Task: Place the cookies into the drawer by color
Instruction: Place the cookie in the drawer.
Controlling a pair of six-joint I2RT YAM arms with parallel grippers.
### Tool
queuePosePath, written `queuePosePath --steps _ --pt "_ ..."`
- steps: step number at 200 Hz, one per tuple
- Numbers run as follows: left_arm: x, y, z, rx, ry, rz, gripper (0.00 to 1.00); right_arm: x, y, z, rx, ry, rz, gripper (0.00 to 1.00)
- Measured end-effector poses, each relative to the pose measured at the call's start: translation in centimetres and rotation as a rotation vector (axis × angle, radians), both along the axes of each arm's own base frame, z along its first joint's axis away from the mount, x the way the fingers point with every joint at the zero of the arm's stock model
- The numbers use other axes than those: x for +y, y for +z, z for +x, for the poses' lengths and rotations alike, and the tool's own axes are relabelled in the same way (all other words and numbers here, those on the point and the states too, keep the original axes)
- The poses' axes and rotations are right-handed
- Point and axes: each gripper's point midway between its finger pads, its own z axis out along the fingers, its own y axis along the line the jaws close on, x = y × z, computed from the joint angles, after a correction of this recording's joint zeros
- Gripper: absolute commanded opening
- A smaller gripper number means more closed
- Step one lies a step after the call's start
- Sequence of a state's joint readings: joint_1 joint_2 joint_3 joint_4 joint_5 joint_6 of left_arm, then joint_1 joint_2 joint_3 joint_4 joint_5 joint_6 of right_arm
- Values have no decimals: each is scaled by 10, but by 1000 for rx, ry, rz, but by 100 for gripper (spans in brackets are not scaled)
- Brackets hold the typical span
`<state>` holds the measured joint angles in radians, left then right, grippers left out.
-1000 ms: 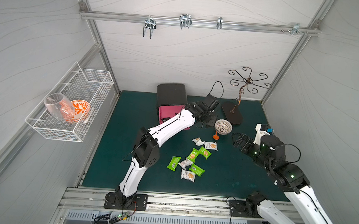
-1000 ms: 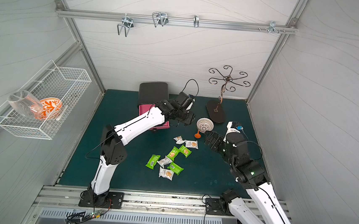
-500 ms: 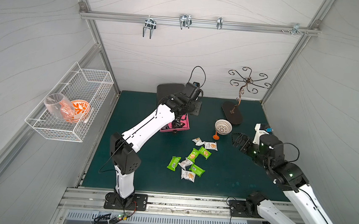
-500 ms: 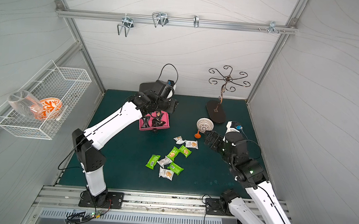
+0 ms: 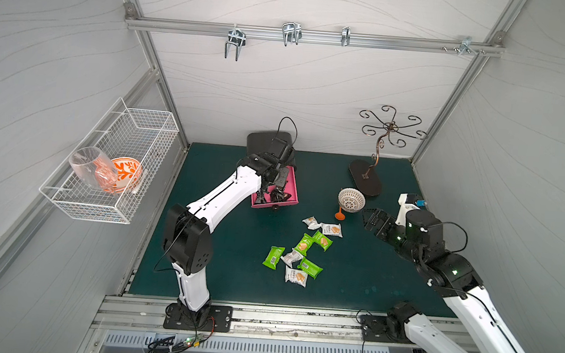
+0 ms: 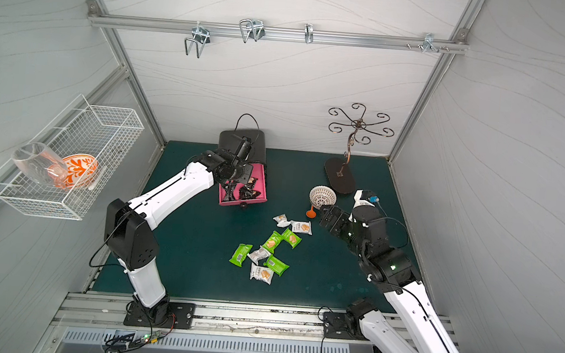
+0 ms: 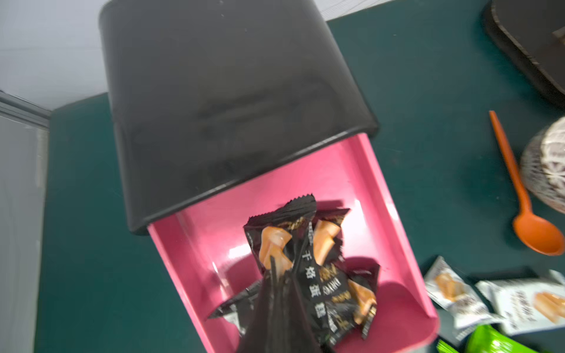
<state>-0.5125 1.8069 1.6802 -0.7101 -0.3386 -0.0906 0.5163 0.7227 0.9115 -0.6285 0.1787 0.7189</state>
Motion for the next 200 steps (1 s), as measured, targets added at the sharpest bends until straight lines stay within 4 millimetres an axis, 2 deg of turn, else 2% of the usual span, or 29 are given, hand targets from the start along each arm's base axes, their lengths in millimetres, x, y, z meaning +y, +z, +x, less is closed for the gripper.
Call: queuePosePath --steps 77,91,107,138,146,162,179,200 --pt "13 -39 24 27 11 106 0 -2 0 1 -5 -11 -5 99" --pt "13 -43 27 29 10 112 25 -3 1 1 -6 -16 -8 99" --pt "14 -43 28 28 11 111 33 -4 1 1 -7 -19 -9 99" --pt "14 -42 31 17 20 92 37 -4 1 1 -7 -20 -10 99" --pt "14 -42 31 17 22 87 43 -4 0 1 -7 -20 -10 99" --pt "13 -42 30 17 33 66 63 -4 0 2 -5 -20 -10 99" --pt "12 -41 28 19 35 47 77 -3 0 2 -4 -20 -11 99" --pt "12 -31 27 8 47 5 86 -3 -1 2 -3 -20 -12 99"
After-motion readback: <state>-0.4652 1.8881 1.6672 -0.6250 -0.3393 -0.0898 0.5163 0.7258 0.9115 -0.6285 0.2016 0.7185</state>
